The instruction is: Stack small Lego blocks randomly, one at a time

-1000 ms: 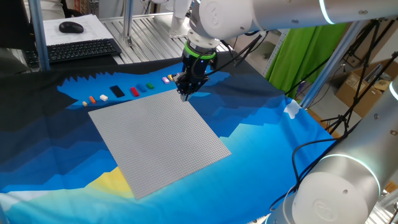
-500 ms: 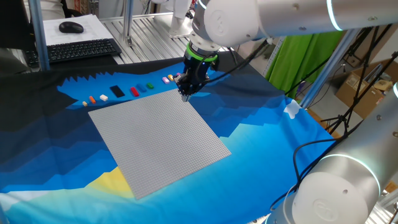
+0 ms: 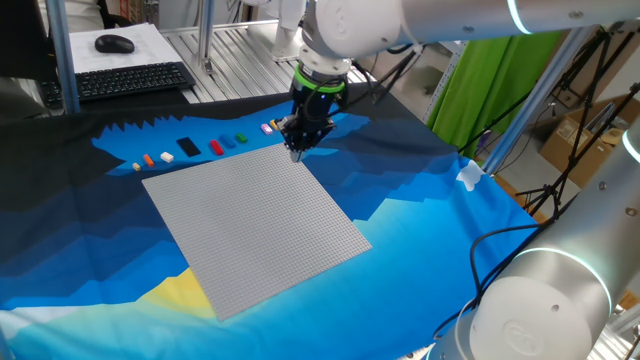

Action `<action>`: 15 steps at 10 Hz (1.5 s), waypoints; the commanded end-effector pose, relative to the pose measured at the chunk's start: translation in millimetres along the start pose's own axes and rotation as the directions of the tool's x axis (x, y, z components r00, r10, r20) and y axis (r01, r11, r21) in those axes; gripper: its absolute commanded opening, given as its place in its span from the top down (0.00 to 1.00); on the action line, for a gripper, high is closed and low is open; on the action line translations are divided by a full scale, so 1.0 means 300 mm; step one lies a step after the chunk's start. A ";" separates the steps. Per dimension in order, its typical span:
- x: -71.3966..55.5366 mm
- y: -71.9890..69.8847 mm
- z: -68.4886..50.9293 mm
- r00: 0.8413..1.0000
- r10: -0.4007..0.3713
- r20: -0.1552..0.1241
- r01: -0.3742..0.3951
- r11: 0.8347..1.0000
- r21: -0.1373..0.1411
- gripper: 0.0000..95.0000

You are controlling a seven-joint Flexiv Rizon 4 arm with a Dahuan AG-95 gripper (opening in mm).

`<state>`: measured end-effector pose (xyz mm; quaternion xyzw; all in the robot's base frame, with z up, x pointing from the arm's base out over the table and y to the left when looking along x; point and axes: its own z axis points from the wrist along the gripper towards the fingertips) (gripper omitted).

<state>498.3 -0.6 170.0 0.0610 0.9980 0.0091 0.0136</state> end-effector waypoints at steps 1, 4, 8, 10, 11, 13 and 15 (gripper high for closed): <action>-0.005 0.003 0.000 1.000 0.002 -0.002 -0.002 1.000 0.003 1.00; -0.005 0.003 0.000 1.000 -0.001 -0.009 0.001 1.000 0.006 1.00; -0.005 0.003 0.000 1.000 0.010 -0.015 -0.010 1.000 0.012 1.00; -0.005 0.003 0.000 1.000 0.011 -0.021 -0.011 1.000 0.011 1.00; -0.005 0.003 0.000 1.000 0.011 -0.021 -0.011 1.000 0.012 1.00; 0.011 0.009 0.011 1.000 0.012 -0.018 -0.012 1.000 0.015 1.00; 0.015 0.012 0.009 1.000 0.006 -0.022 -0.006 1.000 0.015 1.00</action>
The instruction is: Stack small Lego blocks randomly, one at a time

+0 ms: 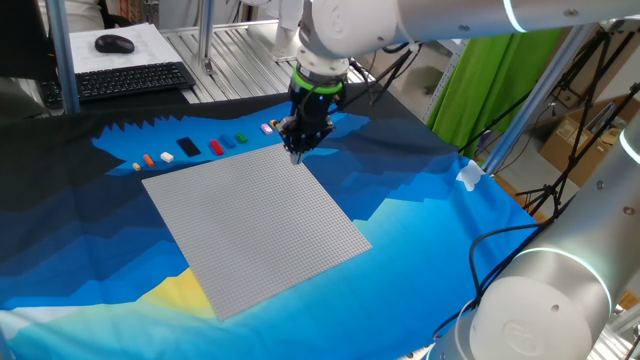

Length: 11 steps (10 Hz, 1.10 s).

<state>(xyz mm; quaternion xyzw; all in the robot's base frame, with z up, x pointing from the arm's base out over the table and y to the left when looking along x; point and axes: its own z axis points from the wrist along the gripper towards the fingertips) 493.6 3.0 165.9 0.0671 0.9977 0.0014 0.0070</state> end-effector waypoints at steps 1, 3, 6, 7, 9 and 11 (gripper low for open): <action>0.000 0.003 -0.004 1.000 -0.008 -0.011 0.008 1.000 -0.001 1.00; 0.000 0.003 -0.004 1.000 -0.014 -0.011 0.014 1.000 0.001 1.00; 0.000 0.003 -0.004 1.000 -0.017 0.011 0.017 1.000 0.001 1.00; 0.000 0.003 -0.004 0.999 -0.029 0.017 0.029 1.000 -0.001 1.00; 0.000 0.003 -0.004 0.998 -0.042 0.050 0.043 0.999 -0.014 1.00; 0.000 0.003 -0.004 0.996 -0.064 0.057 0.065 0.998 -0.011 1.00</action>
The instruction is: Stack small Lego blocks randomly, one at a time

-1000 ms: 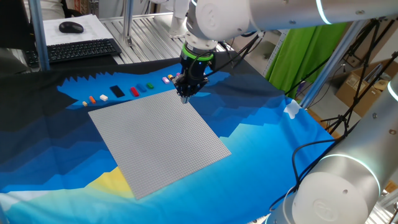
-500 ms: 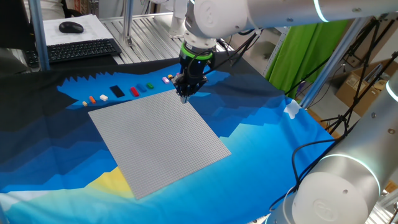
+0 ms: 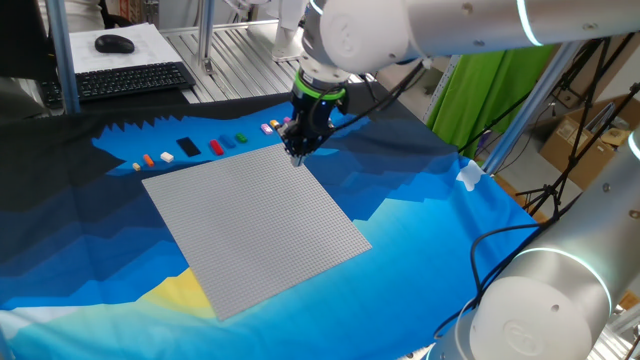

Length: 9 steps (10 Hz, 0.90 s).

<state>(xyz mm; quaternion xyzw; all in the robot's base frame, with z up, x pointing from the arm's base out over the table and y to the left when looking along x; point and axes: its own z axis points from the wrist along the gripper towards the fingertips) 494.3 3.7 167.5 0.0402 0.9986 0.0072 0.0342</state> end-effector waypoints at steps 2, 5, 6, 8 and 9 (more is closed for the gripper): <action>0.002 0.000 0.001 0.999 -0.035 0.010 0.035 0.999 0.001 1.00; 0.002 0.000 0.001 0.999 -0.039 0.016 0.039 0.999 0.007 1.00; 0.002 0.000 0.001 0.999 -0.041 0.018 0.041 0.999 0.006 1.00; 0.002 0.000 0.001 0.999 -0.043 0.021 0.043 0.999 0.007 1.00; 0.002 0.000 0.001 0.999 -0.042 0.024 0.042 0.999 0.008 1.00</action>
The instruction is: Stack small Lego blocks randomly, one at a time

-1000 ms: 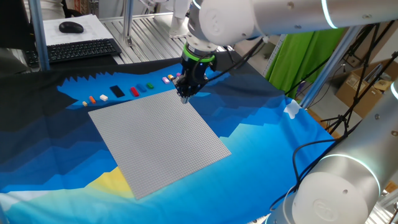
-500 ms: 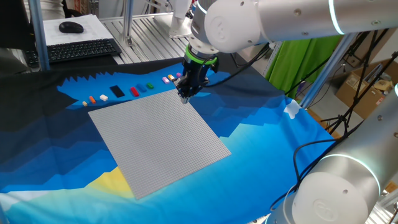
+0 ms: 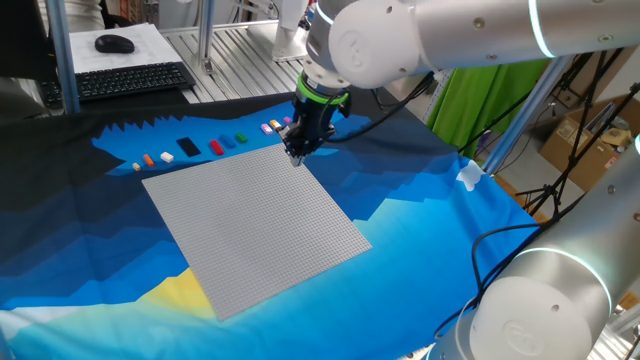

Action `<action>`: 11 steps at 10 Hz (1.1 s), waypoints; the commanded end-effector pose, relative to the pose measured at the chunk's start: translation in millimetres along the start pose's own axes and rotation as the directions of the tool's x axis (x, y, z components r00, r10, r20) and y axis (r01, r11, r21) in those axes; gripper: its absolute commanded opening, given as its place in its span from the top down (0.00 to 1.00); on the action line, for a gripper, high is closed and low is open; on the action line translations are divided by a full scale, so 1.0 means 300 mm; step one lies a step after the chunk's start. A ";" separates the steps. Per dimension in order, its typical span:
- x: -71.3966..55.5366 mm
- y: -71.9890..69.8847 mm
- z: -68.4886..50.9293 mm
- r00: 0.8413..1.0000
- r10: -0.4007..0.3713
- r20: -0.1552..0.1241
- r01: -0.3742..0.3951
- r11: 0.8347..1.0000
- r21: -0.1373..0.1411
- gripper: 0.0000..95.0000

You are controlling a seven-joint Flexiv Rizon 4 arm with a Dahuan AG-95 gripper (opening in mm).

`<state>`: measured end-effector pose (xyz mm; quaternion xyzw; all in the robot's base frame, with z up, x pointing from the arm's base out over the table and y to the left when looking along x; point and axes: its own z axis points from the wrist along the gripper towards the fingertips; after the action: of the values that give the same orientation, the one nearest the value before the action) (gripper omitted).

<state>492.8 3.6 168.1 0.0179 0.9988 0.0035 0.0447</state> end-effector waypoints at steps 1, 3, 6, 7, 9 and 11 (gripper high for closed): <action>-0.003 0.001 0.003 1.000 0.003 0.004 -0.003 1.000 0.002 1.00; -0.003 0.001 0.003 1.000 0.008 0.007 -0.008 1.000 0.003 1.00; -0.003 0.001 0.003 0.999 0.032 0.002 -0.032 0.999 0.025 1.00; -0.021 0.007 0.003 0.999 0.039 -0.011 -0.039 0.999 0.033 1.00; -0.146 0.034 0.001 0.998 0.042 -0.036 -0.040 0.998 0.049 1.00; -0.257 0.034 0.004 0.998 0.047 -0.050 -0.044 0.998 0.054 1.00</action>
<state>571.4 11.4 171.7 0.0413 0.9988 -0.0215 0.0160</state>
